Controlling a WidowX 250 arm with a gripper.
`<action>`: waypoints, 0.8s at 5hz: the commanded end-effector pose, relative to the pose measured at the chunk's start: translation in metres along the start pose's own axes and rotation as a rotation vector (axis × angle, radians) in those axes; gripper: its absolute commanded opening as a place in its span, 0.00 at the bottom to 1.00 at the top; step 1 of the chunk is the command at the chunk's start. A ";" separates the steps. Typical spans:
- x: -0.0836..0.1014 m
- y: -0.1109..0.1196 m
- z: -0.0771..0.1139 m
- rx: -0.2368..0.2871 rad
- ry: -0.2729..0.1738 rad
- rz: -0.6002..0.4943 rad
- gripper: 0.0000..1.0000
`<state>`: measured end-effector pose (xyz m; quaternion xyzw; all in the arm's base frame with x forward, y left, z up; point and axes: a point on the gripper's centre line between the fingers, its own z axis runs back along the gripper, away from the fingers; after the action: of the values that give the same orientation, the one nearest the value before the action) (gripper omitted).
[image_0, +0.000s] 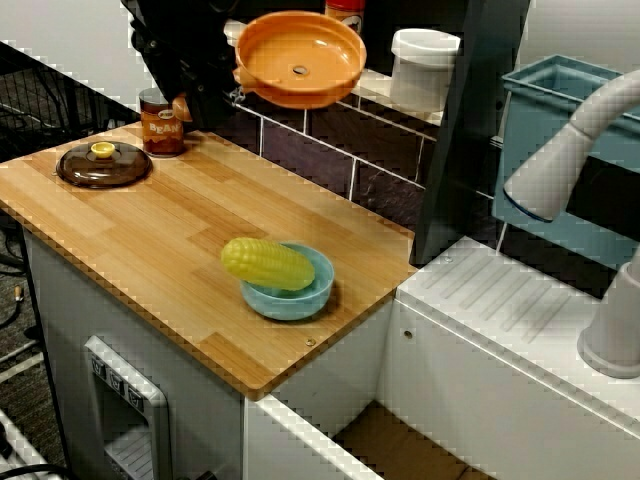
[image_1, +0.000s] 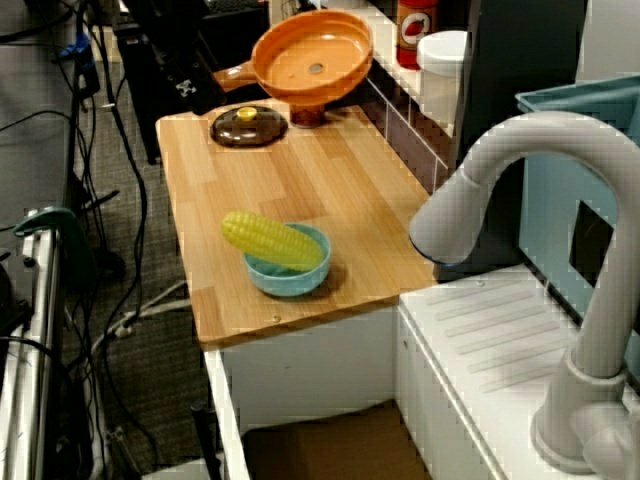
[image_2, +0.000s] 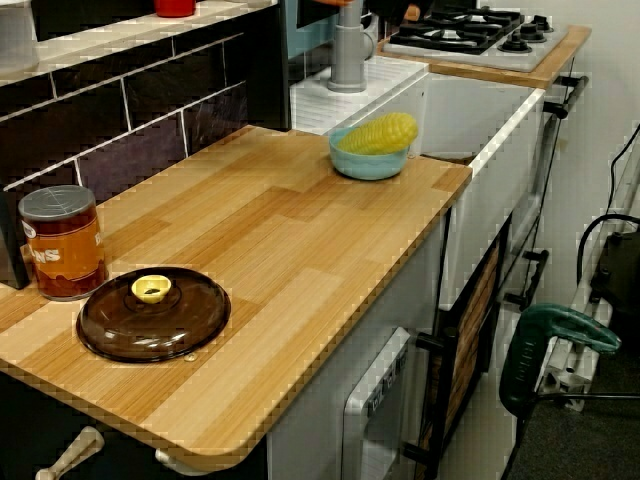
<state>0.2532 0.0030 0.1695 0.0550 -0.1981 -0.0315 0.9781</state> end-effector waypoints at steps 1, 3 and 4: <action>0.005 0.030 -0.005 -0.073 0.013 0.037 0.00; 0.001 0.042 -0.009 -0.103 0.035 0.065 0.00; 0.000 0.049 -0.008 -0.123 0.045 0.095 0.00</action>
<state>0.2566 0.0447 0.1598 -0.0254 -0.1548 0.0048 0.9876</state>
